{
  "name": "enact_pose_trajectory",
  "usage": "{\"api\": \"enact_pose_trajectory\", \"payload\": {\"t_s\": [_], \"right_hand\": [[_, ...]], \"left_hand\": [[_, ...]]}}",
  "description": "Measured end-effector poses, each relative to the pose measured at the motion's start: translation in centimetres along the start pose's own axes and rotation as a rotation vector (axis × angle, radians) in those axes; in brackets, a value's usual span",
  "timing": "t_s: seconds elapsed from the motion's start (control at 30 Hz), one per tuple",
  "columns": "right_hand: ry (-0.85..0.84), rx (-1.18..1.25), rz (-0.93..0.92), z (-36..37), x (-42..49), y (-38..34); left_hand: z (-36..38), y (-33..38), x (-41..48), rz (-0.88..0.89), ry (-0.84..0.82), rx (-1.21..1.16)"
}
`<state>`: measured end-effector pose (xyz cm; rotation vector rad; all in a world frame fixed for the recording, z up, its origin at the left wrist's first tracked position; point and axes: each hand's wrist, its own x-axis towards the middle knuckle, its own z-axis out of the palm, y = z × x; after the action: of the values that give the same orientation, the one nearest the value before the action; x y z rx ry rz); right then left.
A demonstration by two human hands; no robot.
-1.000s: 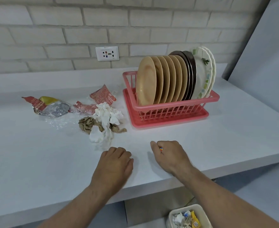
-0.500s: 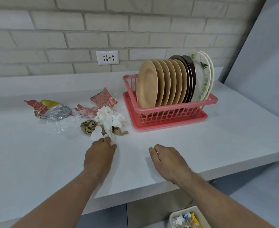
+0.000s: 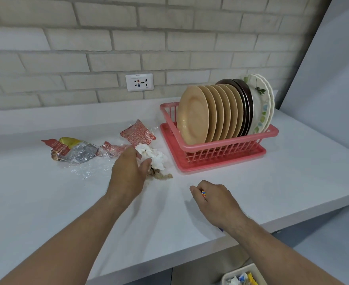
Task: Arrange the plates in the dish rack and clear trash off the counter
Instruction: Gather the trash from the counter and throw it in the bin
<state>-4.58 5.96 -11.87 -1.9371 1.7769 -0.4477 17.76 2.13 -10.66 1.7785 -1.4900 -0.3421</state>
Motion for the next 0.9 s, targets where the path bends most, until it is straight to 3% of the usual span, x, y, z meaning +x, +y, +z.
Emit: {"api": "enact_pose_trajectory", "payload": {"t_s": [0.13, 0.3, 0.5, 0.63, 0.8, 0.9], "right_hand": [[-0.002, 0.008, 0.011, 0.5, 0.1, -0.6], [-0.016, 0.031, 0.024, 1.1, 0.3, -1.5], [-0.018, 0.005, 0.013, 2.3, 0.9, -2.5], [-0.017, 0.004, 0.015, 2.8, 1.1, -3.1], [-0.008, -0.011, 0.025, 3.2, 1.2, -3.6], [-0.011, -0.009, 0.047, 3.6, 1.2, -3.8]], "left_hand": [[-0.9, -0.3, 0.9, -0.066, -0.051, -0.147], [-1.9, -1.9, 1.1, -0.016, -0.008, 0.035], [-2.4, -4.0, 0.7, -0.144, -0.037, -0.049], [-3.1, -4.7, 0.6, -0.067, 0.002, -0.022], [-2.2, -4.9, 0.5, -0.069, -0.165, 0.064], [-1.8, -5.7, 0.7, -0.033, -0.182, 0.08]]}}
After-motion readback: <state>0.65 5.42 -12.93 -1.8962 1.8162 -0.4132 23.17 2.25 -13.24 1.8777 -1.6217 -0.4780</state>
